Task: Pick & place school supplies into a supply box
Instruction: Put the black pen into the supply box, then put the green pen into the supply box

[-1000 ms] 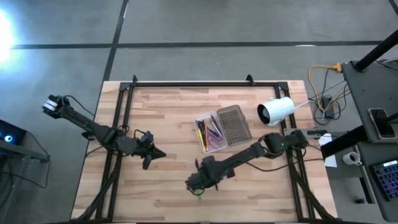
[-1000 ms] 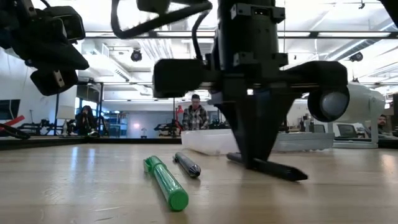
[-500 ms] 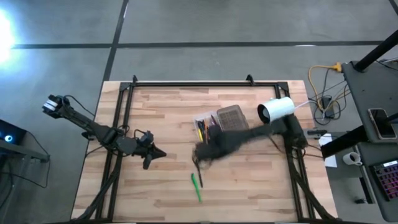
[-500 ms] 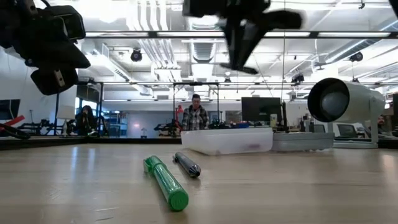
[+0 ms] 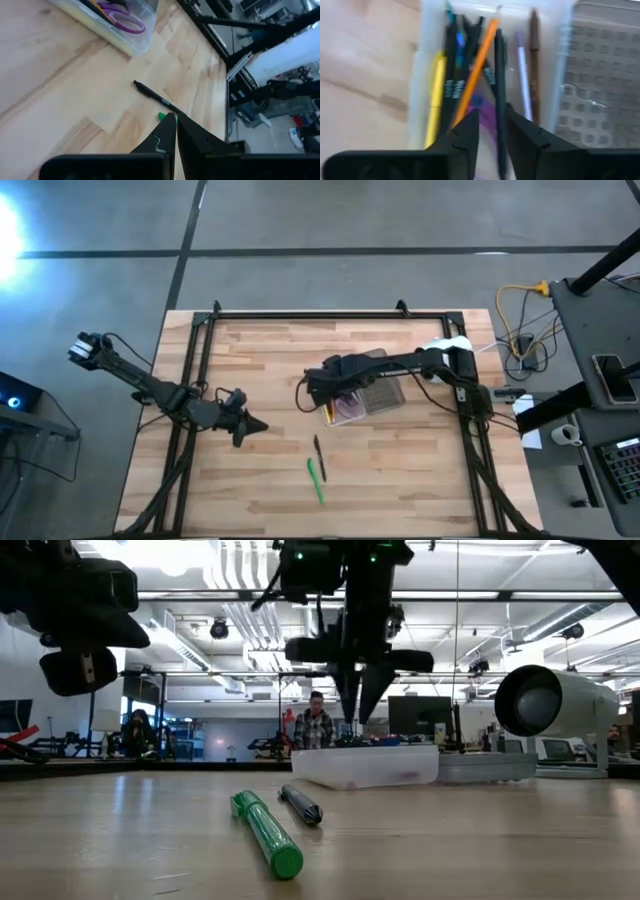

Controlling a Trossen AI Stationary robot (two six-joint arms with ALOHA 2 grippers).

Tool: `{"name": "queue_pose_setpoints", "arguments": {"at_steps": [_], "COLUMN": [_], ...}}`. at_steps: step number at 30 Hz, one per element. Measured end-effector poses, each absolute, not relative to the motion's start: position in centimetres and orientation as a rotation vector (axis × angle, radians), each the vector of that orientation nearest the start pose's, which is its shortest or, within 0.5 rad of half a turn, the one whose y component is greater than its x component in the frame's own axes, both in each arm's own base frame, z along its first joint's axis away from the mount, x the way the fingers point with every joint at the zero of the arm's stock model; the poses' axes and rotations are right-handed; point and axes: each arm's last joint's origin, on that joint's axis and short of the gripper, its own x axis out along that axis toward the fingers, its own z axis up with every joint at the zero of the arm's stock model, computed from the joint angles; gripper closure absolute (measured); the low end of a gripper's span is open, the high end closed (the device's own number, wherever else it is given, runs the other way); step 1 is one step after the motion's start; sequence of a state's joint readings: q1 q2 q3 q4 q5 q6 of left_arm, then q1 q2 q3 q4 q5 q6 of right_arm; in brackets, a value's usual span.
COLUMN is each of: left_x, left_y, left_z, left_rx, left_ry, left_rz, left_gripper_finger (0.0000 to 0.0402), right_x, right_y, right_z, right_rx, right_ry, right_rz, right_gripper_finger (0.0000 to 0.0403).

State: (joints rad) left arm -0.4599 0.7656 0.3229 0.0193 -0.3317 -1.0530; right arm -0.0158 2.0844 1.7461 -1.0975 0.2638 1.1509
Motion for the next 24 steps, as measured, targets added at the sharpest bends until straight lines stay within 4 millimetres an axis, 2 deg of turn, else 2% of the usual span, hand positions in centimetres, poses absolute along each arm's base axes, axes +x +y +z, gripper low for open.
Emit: {"name": "queue_pose_setpoints", "arguments": {"at_steps": [4, 7, 10, 13, 16, 19, 24], "left_x": [15.1, 15.1, 15.3, 16.1, 17.9, 20.7, 25.5], "left_y": [-6.4, -6.5, -6.9, -7.6, -8.7, -10.2, -12.6], "left_z": [19.8, 19.8, 19.6, 19.7, 20.3, 20.7, 19.3], "left_rx": [-0.87, -0.837, -0.72, -0.574, -0.432, -0.221, 0.257], "left_ry": [0.409, 0.416, 0.453, 0.508, 0.542, 0.582, 0.771], "left_rz": [0.091, 0.073, 0.005, -0.077, -0.157, -0.214, -0.318], "left_gripper_finger": [0.0391, 0.0371, 0.035, 0.0338, 0.0334, 0.0334, 0.0334], "right_x": [41.8, 41.9, 41.9, 41.2, 40.3, 39.1, 37.3], "right_y": [-1.1, -0.2, 2.1, 5.0, 7.4, 9.6, 13.6], "right_z": [22.1, 22.8, 24.7, 26.3, 26.6, 26.5, 25.5], "right_rx": [0.752, 0.678, 0.526, 0.445, 0.429, 0.437, 0.432], "right_ry": [1.069, 1.04, 1.003, 1.013, 1.074, 1.111, 1.158], "right_rz": [-0.953, -0.954, -0.884, -0.792, -0.769, -0.803, -0.785], "right_gripper_finger": [0.028, 0.024, 0.0207, 0.0185, 0.0175, 0.0173, 0.0175]}}
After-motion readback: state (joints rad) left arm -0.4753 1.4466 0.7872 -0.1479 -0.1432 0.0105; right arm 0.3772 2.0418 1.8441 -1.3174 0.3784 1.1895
